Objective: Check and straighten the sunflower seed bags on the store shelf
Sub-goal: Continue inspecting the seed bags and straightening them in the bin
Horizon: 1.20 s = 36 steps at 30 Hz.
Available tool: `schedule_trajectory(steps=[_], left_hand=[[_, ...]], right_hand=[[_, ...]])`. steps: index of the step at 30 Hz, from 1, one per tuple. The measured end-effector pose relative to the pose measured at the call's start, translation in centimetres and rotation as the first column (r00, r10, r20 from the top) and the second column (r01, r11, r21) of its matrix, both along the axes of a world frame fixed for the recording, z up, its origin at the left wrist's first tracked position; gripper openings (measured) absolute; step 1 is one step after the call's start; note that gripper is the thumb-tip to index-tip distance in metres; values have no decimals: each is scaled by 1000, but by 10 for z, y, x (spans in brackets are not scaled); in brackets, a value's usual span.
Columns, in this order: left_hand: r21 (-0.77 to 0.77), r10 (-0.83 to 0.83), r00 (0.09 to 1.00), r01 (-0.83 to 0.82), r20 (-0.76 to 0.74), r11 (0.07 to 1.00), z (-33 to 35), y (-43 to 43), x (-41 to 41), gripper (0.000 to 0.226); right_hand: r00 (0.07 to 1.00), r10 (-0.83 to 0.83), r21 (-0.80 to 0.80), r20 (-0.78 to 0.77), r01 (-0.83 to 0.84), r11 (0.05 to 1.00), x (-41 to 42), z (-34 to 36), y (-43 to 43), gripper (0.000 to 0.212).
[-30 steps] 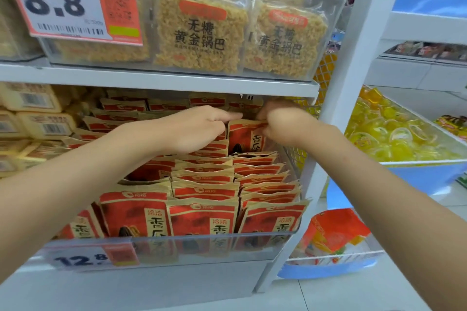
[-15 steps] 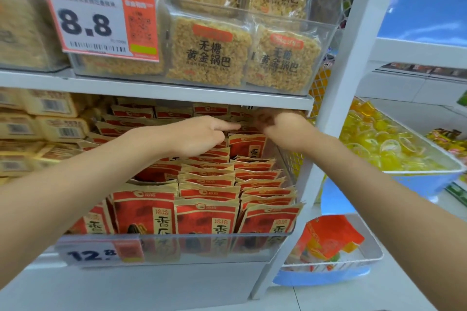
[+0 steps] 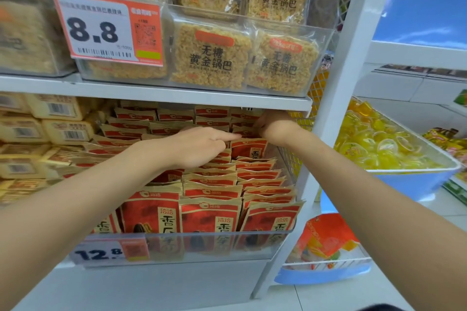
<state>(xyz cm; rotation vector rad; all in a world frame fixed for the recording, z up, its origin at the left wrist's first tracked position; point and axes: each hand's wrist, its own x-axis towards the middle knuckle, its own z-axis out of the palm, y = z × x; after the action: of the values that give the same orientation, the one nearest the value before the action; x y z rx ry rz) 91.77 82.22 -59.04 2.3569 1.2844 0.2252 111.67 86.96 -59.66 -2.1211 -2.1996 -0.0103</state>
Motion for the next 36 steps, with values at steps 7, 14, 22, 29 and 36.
schedule_trajectory(steps=[7,14,22,29,36], left_hand=[[-9,-45,997,44,-68,999,-1,-4,-1,51],[8,-27,998,27,-57,1000,4,-12,2,53],[-22,-9,998,8,-64,1000,1,-9,1,54],[-14,-26,990,24,-140,1000,2,-8,5,51],[-32,-26,997,23,-77,999,-2,0,-2,48]], right_hand=[[943,-10,174,-332,72,982,11,-19,-13,18],[956,-43,82,-292,70,994,9,-14,-12,34],[940,103,285,-326,-6,958,0,-25,-32,27],[954,206,397,-216,-107,912,4,-8,-40,27],[927,376,628,-3,-291,722,19,4,-85,21]])
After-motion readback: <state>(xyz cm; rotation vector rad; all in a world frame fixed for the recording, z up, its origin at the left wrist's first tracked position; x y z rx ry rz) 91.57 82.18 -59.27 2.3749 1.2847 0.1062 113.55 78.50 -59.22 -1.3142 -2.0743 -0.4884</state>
